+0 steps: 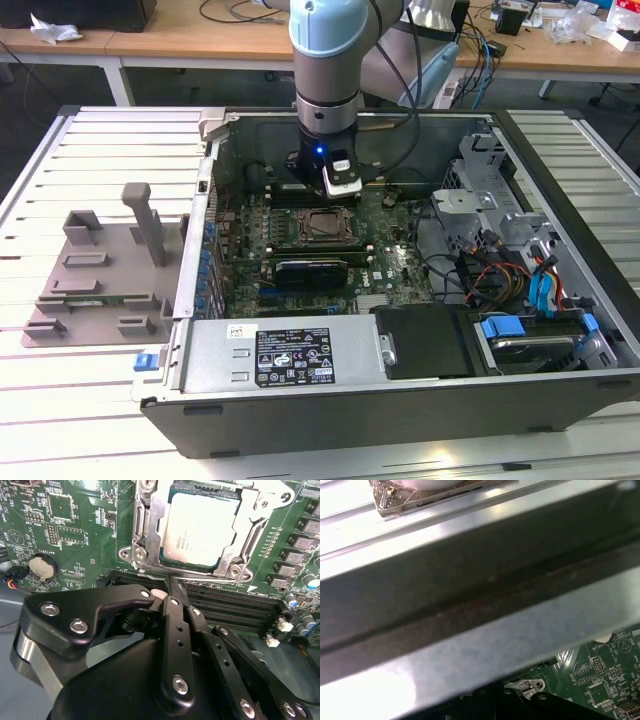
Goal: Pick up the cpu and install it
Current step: 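Install the first cpu locking lever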
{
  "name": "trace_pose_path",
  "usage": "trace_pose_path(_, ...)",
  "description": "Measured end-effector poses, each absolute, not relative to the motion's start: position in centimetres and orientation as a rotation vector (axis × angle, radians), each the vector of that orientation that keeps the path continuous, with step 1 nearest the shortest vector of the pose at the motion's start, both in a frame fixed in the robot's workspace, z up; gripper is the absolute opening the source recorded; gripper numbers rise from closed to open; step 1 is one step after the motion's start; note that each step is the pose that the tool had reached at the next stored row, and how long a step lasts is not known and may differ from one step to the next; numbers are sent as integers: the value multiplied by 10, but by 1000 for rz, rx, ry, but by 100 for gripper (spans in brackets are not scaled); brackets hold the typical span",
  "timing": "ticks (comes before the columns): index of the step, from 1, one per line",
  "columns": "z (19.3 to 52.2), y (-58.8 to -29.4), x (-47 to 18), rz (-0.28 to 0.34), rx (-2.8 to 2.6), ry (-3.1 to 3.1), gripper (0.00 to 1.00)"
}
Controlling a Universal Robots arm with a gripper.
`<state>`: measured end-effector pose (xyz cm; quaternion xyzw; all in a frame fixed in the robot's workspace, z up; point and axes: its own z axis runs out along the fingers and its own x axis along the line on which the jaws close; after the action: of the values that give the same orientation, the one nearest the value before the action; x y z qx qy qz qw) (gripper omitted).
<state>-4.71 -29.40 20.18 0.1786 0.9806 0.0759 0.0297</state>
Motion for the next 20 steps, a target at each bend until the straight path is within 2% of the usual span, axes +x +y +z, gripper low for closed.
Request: trace_pose_path(20,207,-291,-47,228,551,3023,11)
